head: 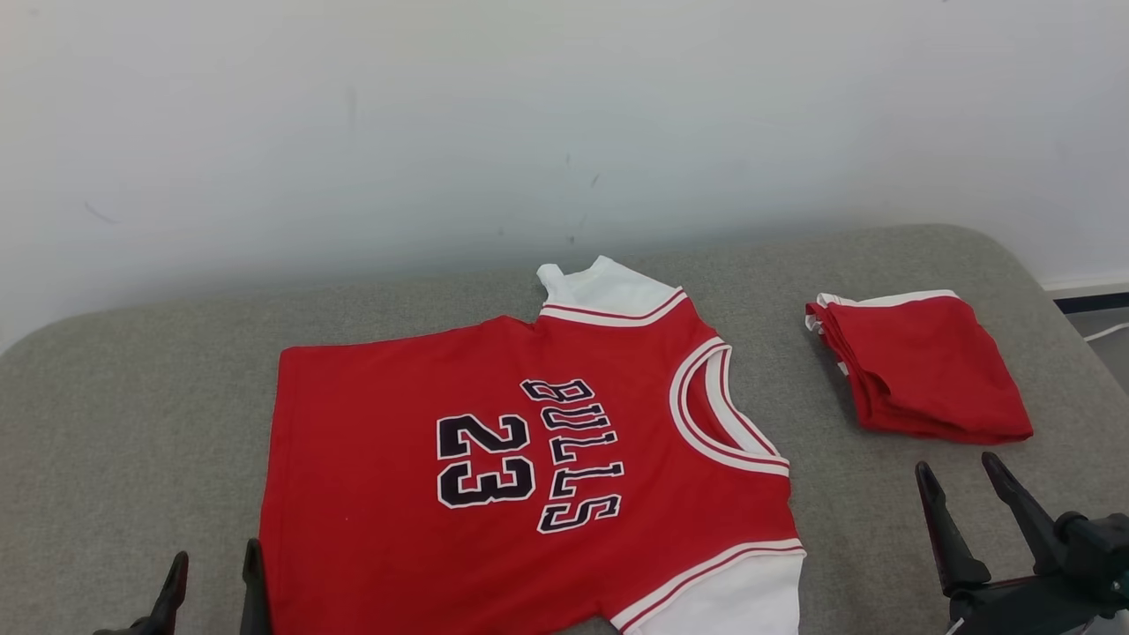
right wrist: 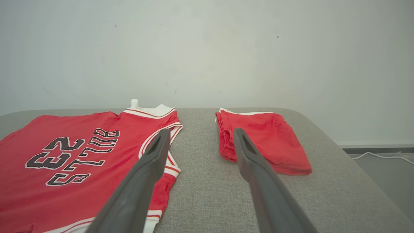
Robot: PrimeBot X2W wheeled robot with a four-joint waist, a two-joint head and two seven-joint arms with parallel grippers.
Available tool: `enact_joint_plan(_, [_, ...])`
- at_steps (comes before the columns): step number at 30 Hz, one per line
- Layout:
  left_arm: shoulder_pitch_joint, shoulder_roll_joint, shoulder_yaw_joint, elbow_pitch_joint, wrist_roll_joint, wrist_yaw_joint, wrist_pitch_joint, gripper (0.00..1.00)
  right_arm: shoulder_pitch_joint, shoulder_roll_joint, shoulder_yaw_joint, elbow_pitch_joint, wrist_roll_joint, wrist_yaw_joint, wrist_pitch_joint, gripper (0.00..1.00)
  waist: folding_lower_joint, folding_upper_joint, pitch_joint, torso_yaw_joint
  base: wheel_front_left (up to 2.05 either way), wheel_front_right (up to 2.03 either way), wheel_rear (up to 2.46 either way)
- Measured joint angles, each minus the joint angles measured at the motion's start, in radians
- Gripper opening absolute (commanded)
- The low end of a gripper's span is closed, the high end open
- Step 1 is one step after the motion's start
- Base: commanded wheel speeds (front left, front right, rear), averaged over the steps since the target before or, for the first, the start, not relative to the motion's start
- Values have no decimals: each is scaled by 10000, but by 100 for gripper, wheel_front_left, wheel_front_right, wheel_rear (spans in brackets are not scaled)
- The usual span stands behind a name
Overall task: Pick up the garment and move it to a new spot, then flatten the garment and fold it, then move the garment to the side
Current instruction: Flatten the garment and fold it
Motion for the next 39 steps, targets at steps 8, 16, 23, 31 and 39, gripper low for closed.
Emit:
enact_joint_plan(8, [2, 10, -10, -38, 169, 0, 182, 100, 176, 8, -35, 6, -8, 0, 98, 100, 0, 0, -15, 56, 0, 0, 0])
enact_joint_plan(16, [5, 79, -92, -81, 199, -2, 447, 100, 192, 12, -33, 6, -10, 0, 276, 100, 0, 0, -24, 152, 0, 0, 0])
enact_joint_plan(23, [-10, 222, -359, -174, 255, -151, 794, 100, 525, 13, -86, -75, -6, 0, 437, 100, 0, -1, 52, 342, 0, 0, 0])
enact_joint_plan(31, [-2, 263, -585, 25, 123, -464, 1425, 100, 587, 25, 38, -105, 40, 0, 798, 100, 0, 0, 149, 621, 0, 0, 0])
enact_joint_plan(39, [12, 209, -690, 805, -451, -809, 2366, 100, 618, 75, 483, 59, 428, 102, 1833, 100, 0, 0, 323, 787, 0, 0, 0])
